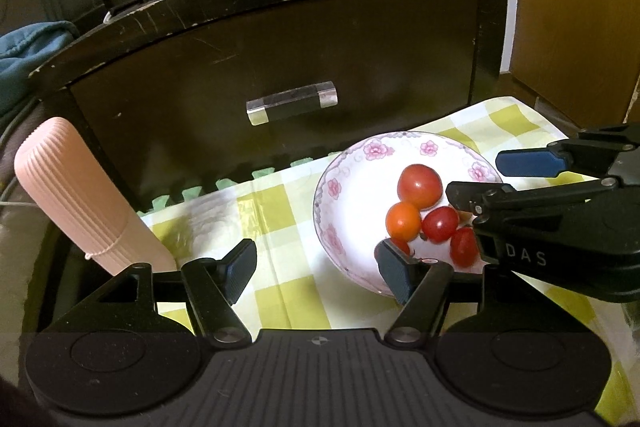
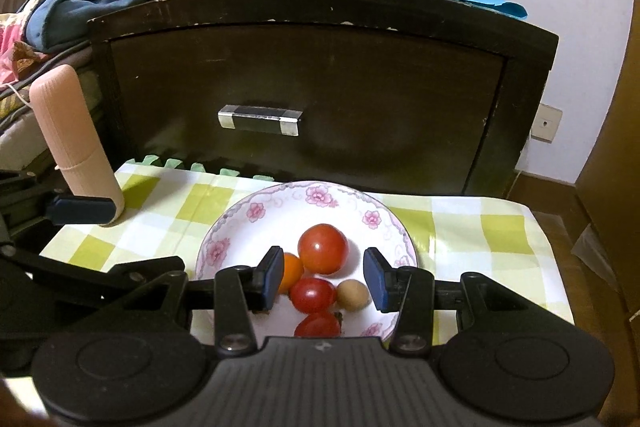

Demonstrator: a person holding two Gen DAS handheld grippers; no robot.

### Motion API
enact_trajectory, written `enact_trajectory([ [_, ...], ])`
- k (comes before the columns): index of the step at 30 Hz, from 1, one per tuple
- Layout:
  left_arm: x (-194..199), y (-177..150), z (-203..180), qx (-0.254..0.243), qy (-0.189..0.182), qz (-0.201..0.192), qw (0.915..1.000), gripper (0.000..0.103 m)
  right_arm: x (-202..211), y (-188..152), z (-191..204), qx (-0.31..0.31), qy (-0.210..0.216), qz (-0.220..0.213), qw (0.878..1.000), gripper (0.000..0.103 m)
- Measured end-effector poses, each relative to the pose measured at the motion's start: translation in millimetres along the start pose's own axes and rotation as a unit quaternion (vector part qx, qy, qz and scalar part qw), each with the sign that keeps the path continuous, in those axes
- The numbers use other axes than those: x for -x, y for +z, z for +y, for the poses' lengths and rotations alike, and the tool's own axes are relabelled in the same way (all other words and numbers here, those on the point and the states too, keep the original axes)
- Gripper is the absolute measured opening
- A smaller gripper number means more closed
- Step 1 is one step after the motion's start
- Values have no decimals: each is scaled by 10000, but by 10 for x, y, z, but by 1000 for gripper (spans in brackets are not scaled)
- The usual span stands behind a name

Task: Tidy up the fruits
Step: 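Withdraw both tools from the bowl toward the remaining fruits, then grasp a tangerine with the left tool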

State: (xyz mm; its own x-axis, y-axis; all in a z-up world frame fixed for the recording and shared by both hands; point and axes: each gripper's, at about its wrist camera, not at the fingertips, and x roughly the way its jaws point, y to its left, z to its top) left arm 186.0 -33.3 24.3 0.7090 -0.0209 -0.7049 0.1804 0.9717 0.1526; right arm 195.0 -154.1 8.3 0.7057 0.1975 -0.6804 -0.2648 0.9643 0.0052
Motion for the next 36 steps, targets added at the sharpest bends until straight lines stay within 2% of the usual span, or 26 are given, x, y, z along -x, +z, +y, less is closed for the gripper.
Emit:
enact_trajectory([
  [8,166,-178,-23,-63,-95,129,9999,74,165,-123,96,45,31,148,9999,42],
  [16,351,-417,-42,-48,-401,389,9984,74,365,-328,196,201,177,429,9987,42],
  [20,426,-545,-96,-1,-697,556,9960,74,451,-465,185,143,253,671,9973,42],
  [28,474,-802,-289,-161,-995,863,9912,75,565,-786,121,64,175,1147,9932,42],
  [36,334,-991,-479,-245,-1399,1189,9827,75,601,-873,-2,-48,134,1273,9918,42],
])
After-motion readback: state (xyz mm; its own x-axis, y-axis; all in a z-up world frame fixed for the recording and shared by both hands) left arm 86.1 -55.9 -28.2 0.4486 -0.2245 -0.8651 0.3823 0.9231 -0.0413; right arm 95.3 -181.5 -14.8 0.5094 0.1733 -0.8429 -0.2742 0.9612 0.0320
